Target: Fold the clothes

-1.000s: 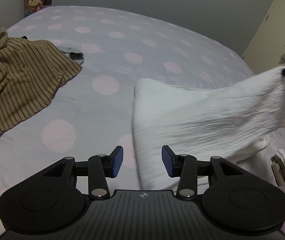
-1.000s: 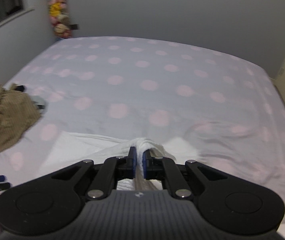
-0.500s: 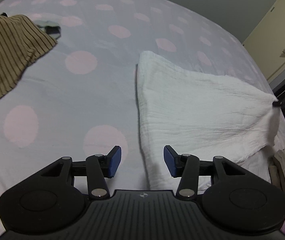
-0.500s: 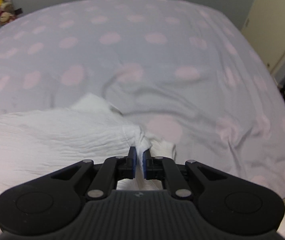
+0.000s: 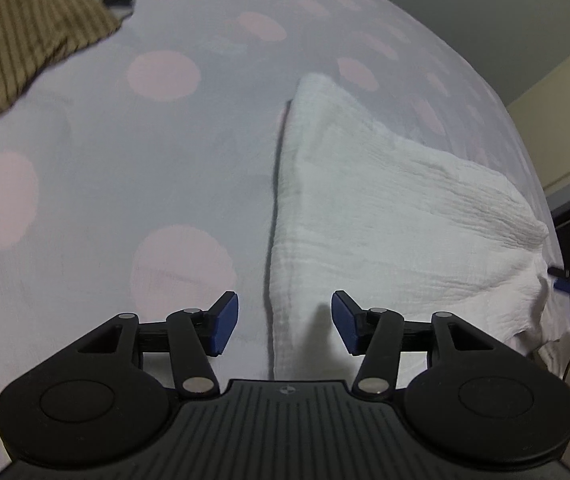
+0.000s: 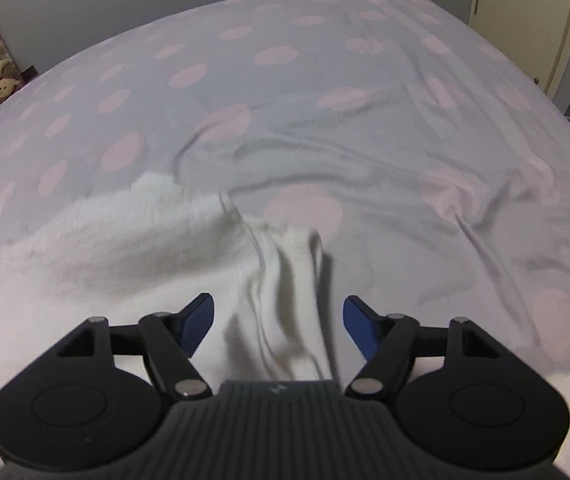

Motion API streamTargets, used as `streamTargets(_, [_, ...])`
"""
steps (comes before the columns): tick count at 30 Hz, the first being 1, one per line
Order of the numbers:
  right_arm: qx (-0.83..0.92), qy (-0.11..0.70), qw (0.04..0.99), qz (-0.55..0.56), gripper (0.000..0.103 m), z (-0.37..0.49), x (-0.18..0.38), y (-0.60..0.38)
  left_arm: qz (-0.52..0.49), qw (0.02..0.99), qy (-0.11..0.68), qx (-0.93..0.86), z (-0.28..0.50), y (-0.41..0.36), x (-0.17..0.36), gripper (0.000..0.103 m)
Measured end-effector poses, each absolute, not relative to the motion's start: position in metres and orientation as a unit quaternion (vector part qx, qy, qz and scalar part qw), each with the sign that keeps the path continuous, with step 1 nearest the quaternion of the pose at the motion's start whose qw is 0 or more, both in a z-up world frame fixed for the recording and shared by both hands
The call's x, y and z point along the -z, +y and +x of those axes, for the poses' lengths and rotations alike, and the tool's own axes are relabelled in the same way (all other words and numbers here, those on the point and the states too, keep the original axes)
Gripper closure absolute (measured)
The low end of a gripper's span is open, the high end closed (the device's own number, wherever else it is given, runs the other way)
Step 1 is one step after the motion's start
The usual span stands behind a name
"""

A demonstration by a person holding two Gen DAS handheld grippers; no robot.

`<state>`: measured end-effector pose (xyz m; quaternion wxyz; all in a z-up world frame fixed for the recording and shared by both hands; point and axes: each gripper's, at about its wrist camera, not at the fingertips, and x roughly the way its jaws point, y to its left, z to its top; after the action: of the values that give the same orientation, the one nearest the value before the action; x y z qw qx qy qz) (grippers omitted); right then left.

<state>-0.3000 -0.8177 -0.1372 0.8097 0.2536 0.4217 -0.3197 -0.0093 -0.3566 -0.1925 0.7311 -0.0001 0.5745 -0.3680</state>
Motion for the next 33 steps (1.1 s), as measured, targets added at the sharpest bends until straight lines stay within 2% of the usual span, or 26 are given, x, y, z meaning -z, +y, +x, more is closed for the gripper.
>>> streamTargets(12, [0.337, 0.429, 0.769, 0.332, 0.031, -0.315, 0.206, -0.816, 0.005, 0.725, 0.589, 0.358, -0.025, -0.369, 0.220, 0.053])
streamTargets(14, [0.341, 0.429, 0.773, 0.318, 0.033, -0.312, 0.207, -0.811, 0.019, 0.733, 0.579, 0.358, -0.032, -0.375, 0.220, 0.053])
streamTargets(16, [0.345, 0.430, 0.777, 0.302, 0.044, -0.308, 0.205, -0.805, 0.039, 0.749, 0.558, 0.355, -0.046, -0.381, 0.220, 0.055])
streamTargets(19, [0.351, 0.434, 0.780, 0.283, 0.054, -0.302, 0.203, -0.796, 0.071, 0.774, 0.524, 0.349, -0.066, -0.391, 0.220, 0.066])
streamTargets(21, [0.354, 0.437, 0.780, 0.274, 0.060, -0.297, 0.201, -0.790, 0.066, 0.775, 0.516, 0.359, -0.073, -0.391, 0.219, 0.084])
streamTargets(23, [0.358, 0.443, 0.777, 0.269, 0.064, -0.294, 0.197, -0.786, 0.051, 0.772, 0.517, 0.366, -0.073, -0.389, 0.218, 0.091])
streamTargets(33, [0.378, 0.461, 0.762, 0.255, 0.069, -0.282, 0.144, -0.761, 0.007, 0.771, 0.510, 0.381, -0.048, -0.354, 0.164, 0.094])
